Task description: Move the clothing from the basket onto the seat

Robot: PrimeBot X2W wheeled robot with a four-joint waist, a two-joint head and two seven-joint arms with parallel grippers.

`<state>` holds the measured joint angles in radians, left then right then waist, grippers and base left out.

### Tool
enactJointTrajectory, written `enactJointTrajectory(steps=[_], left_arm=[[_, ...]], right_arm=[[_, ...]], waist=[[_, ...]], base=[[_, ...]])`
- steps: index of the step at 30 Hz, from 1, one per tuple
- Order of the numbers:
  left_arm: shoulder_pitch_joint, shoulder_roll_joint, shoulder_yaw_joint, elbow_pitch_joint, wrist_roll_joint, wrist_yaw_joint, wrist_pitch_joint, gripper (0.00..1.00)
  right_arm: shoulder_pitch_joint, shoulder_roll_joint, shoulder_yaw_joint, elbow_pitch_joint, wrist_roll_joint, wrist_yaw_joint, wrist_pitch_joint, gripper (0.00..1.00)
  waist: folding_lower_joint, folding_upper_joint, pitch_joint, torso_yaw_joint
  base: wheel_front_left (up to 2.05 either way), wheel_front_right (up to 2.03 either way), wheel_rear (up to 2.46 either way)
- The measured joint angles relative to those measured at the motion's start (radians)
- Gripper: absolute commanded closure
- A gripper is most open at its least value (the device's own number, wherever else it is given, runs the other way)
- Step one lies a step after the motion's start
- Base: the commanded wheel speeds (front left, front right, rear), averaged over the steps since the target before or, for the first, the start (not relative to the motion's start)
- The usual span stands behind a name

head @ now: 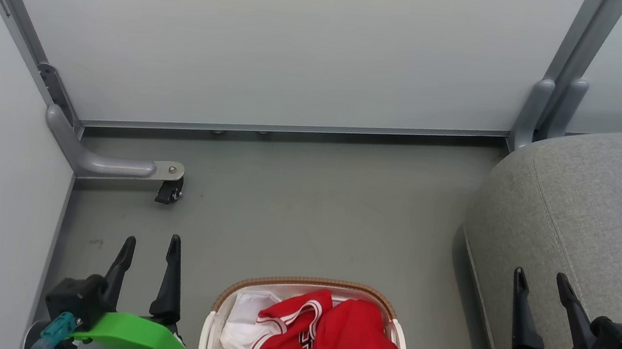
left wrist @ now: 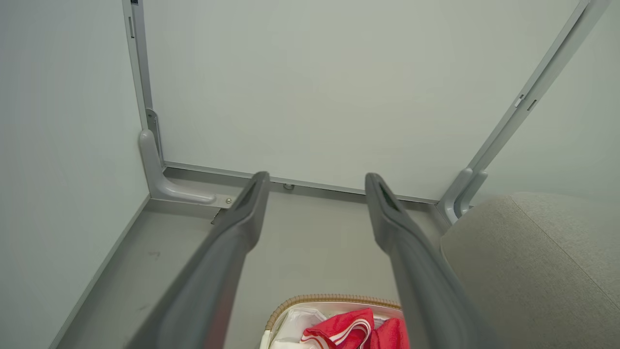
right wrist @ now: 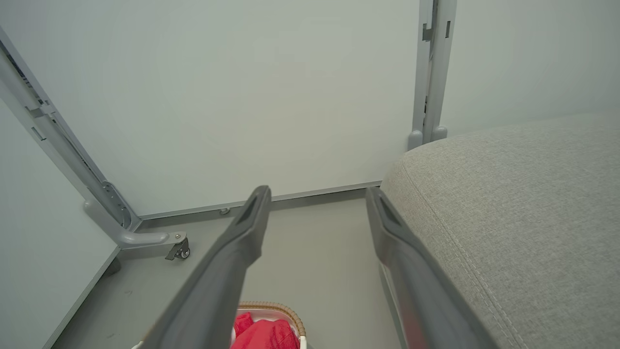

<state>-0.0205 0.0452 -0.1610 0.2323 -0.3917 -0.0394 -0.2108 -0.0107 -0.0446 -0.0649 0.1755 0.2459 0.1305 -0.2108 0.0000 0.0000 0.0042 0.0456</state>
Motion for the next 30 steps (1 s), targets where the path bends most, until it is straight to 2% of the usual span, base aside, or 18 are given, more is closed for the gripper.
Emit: enactJointTrajectory(steps=[30], left_arm=[[0.006,0.002,-0.014,0.074,0.148,0.009,-0.053,0.00]], right_arm=[[0.004,-0.002,0.001,-0.003,-0.222,0.000,-0.051,0.00]], waist=[[0.0000,0.0000,0.009,0.017]], base=[[0.00,0.00,0.00]])
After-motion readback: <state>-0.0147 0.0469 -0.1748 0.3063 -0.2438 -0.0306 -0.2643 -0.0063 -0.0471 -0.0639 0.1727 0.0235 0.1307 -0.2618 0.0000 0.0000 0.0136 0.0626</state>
